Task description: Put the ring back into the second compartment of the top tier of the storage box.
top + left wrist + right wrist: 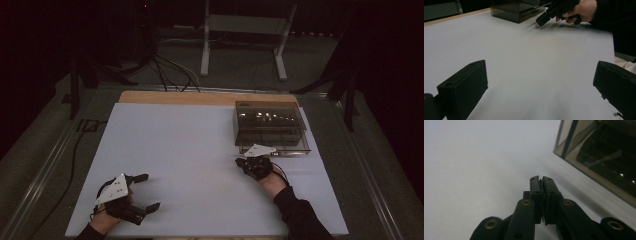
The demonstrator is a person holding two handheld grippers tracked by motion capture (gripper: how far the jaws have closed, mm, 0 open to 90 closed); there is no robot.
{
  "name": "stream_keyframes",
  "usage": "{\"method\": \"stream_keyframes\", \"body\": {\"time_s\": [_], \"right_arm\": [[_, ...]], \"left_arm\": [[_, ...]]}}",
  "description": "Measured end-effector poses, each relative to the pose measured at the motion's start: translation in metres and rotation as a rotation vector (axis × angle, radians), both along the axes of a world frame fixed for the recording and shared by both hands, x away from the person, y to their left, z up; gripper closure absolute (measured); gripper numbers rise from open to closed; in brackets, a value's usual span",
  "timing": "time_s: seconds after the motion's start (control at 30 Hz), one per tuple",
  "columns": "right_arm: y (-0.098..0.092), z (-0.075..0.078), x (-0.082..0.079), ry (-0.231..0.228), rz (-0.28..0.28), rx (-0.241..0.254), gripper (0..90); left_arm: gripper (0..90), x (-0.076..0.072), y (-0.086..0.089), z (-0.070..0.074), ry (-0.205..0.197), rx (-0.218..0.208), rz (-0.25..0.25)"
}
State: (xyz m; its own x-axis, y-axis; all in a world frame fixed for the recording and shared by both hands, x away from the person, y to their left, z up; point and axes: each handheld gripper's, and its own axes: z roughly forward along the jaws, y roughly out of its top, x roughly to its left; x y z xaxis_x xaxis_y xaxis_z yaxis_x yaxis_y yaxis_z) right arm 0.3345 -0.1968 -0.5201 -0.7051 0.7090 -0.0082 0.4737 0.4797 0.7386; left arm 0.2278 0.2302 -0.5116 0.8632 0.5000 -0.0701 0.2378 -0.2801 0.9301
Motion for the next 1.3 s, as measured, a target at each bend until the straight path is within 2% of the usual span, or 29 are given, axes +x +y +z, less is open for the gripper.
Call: {"method": "stream_keyframes", "body": {"time_s": [1.03,1.3], "right_arm": [[0.01,0.032,-0.031,-0.036,0.114,0.023,87.2],[0.012,0.039,-0.033,-0.042,0.127,0.033,87.2]], "left_arm": [[0.6,0.0,0.0,0.0,0.007,-0.009,0.0],[0.6,0.001,0.0,0.0,0.006,-0.004,-0.002]]}}
